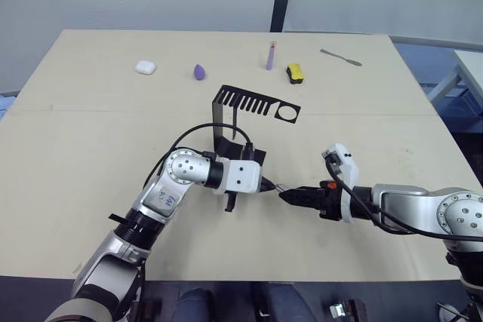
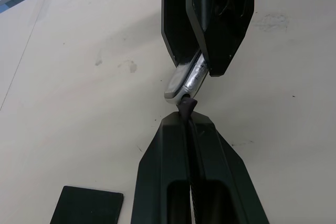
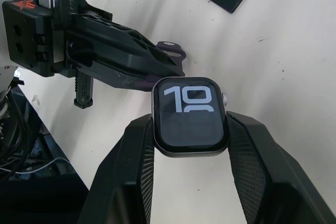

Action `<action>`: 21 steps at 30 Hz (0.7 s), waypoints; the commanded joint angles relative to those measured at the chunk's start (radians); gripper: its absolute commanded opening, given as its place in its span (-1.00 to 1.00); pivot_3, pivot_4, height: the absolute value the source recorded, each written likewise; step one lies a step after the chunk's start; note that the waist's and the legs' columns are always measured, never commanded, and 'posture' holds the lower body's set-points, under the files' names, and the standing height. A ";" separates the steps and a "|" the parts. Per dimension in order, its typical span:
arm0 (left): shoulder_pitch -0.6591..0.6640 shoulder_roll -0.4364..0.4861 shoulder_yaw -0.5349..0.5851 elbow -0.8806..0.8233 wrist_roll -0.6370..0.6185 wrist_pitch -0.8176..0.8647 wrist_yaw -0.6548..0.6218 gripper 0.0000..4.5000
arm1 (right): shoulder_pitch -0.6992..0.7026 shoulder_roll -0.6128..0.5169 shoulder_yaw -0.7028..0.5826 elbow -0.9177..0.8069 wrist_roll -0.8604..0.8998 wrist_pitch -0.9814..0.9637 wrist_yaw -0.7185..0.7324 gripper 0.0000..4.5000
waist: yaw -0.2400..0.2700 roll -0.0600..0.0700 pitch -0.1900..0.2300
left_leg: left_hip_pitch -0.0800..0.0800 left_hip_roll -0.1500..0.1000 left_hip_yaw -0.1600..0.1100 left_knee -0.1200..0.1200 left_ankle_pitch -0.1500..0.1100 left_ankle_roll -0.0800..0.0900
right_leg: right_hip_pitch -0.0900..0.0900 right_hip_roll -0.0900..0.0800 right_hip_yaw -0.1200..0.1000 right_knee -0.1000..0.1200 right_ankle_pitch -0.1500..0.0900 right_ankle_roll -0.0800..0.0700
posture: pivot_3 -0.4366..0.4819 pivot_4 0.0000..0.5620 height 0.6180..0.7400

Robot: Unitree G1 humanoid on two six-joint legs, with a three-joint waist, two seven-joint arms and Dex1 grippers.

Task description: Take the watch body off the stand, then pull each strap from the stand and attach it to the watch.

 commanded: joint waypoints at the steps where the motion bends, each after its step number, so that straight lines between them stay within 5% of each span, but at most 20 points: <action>1: -0.013 -0.022 -0.012 -0.019 -0.005 -0.017 0.013 -1.00 | -0.014 0.004 0.004 -0.066 0.021 0.006 0.057 -0.33 | 0.000 0.000 0.000 | 0.000 0.000 0.000 0.000 0.000 0.000 | 0.000 0.000 0.000 0.000 0.000 0.000 | -0.05 -0.47 1.00; 21: -0.022 -0.034 -0.011 -0.020 -0.010 -0.014 0.013 -1.00 | -0.021 0.011 0.000 -0.066 0.010 0.009 0.085 -0.33 | 0.000 0.000 0.000 | 0.000 0.000 0.000 0.000 0.000 0.000 | 0.000 0.000 0.000 0.000 0.000 0.000 | -0.05 -0.47 1.00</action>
